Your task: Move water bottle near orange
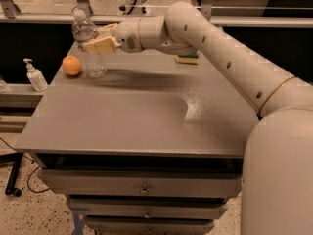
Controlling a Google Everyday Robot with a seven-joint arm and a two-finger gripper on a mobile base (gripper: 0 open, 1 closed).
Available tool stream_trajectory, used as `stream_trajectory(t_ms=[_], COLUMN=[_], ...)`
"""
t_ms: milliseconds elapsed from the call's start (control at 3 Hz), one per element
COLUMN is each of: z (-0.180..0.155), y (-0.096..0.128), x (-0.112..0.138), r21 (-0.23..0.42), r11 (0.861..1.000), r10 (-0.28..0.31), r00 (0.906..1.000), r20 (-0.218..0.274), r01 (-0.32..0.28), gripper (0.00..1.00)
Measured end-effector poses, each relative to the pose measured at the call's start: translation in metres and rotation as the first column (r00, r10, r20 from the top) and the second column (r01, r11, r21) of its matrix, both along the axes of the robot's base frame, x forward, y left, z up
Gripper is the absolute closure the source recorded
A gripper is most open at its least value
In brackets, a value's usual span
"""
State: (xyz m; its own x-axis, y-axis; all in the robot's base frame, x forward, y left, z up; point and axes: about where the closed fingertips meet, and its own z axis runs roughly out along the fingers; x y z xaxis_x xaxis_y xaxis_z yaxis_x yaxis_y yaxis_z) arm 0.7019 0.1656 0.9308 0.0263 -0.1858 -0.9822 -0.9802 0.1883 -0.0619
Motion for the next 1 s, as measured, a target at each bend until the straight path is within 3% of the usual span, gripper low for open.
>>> stream_trajectory(t_ms=[667, 1000], z=[-0.0103, -0.0131], y=[-0.0023, -0.0039], x=[0.0021, 0.0018], r21=[-0.007, -0.009], r11=[1.000, 1.000], r10=[-0.003, -0.006], r00=[0.9994, 0.9991], r20=[-0.034, -0.042], r01=[0.003, 0.006], gripper=[0.14, 0.00])
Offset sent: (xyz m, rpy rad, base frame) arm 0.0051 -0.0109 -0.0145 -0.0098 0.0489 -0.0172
